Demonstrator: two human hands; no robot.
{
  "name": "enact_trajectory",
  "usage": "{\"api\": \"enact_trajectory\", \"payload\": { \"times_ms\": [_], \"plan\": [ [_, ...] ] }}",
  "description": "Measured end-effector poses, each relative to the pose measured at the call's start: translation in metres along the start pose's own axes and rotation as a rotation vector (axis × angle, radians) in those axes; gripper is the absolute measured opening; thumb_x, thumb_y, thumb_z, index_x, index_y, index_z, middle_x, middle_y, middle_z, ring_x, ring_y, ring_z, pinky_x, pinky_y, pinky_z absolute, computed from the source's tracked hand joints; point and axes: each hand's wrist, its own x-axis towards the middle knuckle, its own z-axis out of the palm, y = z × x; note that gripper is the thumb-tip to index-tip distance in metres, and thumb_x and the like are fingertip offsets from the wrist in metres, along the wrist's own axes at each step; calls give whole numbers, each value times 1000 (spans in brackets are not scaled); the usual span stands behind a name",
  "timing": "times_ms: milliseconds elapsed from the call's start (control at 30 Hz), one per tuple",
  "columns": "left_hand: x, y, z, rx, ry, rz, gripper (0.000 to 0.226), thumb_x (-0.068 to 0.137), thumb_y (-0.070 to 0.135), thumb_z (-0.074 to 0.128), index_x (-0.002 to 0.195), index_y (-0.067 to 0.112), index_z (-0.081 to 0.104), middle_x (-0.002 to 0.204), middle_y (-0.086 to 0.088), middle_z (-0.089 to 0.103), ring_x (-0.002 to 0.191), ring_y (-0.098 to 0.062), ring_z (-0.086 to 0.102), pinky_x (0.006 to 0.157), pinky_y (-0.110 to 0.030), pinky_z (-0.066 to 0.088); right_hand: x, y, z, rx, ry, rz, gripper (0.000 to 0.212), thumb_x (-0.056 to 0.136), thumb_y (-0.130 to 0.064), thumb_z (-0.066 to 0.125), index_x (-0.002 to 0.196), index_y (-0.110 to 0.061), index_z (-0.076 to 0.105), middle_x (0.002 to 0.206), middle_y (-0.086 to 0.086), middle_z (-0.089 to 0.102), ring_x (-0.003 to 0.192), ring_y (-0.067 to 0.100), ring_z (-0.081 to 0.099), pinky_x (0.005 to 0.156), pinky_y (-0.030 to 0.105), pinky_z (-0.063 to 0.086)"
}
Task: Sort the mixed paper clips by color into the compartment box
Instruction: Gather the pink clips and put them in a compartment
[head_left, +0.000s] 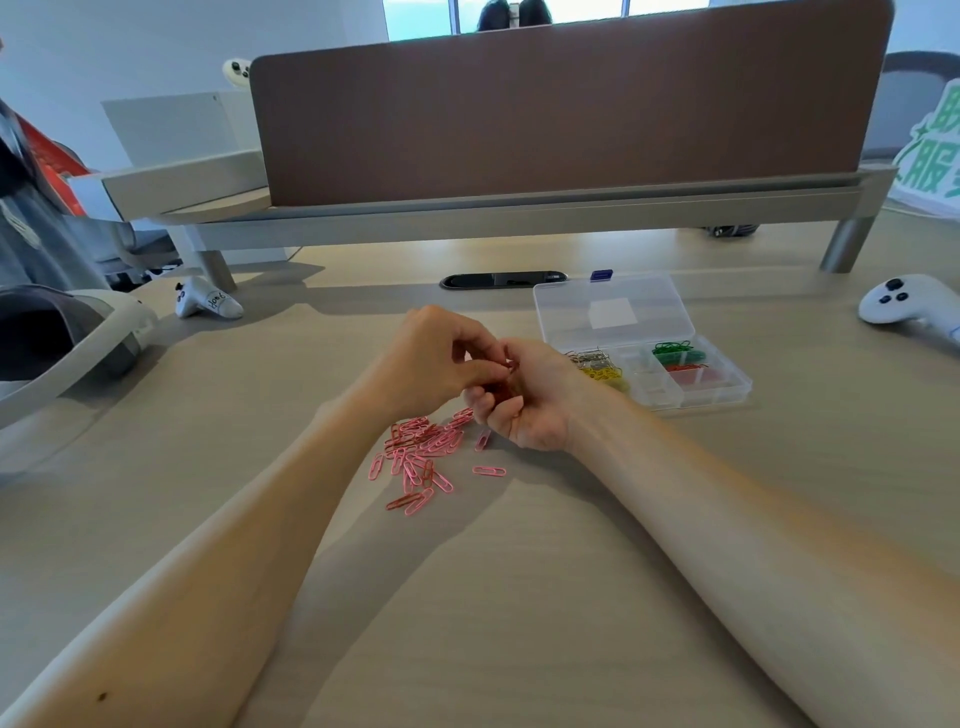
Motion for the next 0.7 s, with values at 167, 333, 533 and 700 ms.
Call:
{"api": "enact_trajectory", "payload": {
  "times_ms": [167,333,533,700],
  "plan": [
    [0,-2,0,-34,31,-8,9,79,21,76,88,22,77,78,8,73,68,-21,63,65,-29,53,2,-1,-3,42,-30,21,35,95,-25,39,63,-11,46,55,4,44,38,7,40,23,12,22],
    [-7,-12,-15,-31,117,-34,5,84,18,71,85,23,71,76,11,67,66,-4,58,63,-10,45,1,-1,-3,85,4,9,41,97,-26,39,60,-12,46,49,-1,37,31,5,30,23,12,17],
    [-32,-43,-32,119,-166,-242,6,77,26,77,81,23,75,74,10,69,64,1,56,61,-12,41,2,0,0,-5,44,-43,41,100,-30,38,61,-19,37,45,-6,28,29,4,19,23,13,11],
    [-35,-47,-29,217,-280,-277,7,77,25,79,81,22,75,70,16,64,62,8,55,56,-4,39,1,1,2,-14,51,-72,40,101,-29,37,62,-18,38,45,-5,29,30,4,19,25,12,11]
  ]
}}
